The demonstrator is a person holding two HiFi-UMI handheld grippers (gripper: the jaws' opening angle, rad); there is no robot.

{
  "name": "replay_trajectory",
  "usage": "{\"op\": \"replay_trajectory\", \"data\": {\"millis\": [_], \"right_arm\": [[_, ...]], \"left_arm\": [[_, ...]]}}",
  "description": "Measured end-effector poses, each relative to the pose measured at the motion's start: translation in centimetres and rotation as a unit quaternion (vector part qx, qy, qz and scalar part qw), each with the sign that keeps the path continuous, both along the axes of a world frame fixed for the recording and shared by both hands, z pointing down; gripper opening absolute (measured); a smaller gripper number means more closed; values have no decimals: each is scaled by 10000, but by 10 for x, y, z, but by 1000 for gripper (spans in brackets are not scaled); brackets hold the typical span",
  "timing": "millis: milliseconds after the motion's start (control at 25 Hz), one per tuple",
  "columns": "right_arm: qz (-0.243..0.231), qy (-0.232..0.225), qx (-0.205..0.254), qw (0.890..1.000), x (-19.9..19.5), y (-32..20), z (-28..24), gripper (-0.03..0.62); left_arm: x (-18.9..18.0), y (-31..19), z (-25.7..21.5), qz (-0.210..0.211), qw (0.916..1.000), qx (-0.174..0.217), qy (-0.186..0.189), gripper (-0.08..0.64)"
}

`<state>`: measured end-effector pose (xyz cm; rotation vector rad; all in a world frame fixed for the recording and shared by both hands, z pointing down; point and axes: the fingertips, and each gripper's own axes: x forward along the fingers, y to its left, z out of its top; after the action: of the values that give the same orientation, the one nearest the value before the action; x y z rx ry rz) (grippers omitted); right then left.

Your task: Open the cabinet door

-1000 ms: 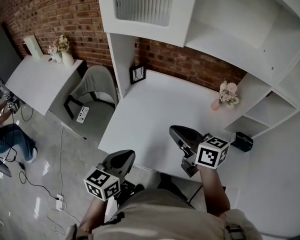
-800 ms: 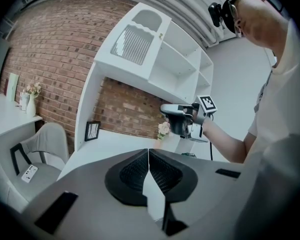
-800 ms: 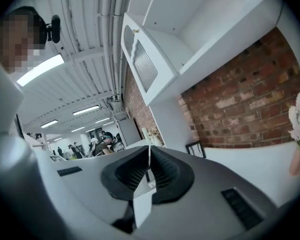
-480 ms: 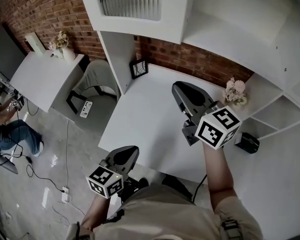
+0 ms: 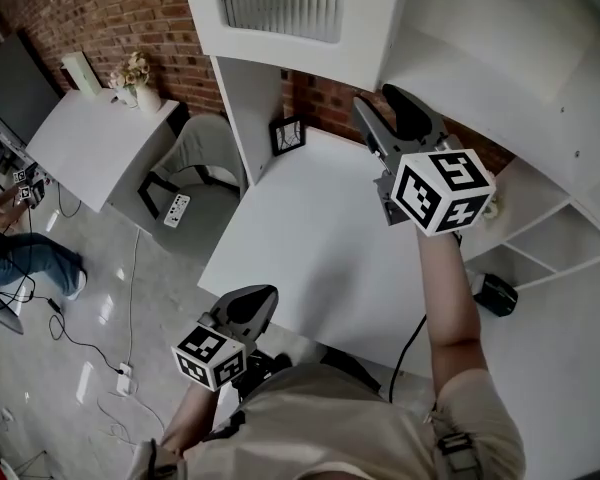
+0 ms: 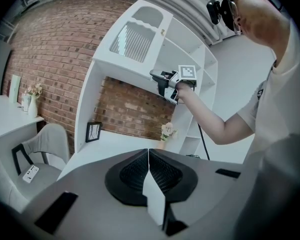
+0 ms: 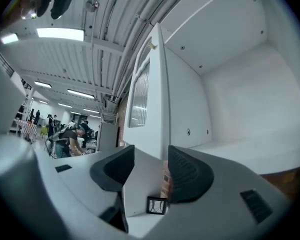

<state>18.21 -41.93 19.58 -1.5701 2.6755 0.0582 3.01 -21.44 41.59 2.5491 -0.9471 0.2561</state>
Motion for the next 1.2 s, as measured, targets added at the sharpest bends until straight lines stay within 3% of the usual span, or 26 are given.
{"op": "replay_trajectory", "data": {"millis": [400,600,1000,1200], "right_arm": [[233,238,45,9994,-5,-23,-1,222],[152,60,-50,9999,-9,-23,-3,227],[-671,-367,-164,9969,-14,-4,-4,235],[-1792,-919,-163,9794,-15,15,-8,233]], "left_arm": [[-24,4,11,-282,9996,-33,62,20],[-27,5,9,-300,9995,-15,112,20],[-25,3,13,-220,9997,-45,74,20],[-14,2,10,-24,10000,-28,72,20]]}}
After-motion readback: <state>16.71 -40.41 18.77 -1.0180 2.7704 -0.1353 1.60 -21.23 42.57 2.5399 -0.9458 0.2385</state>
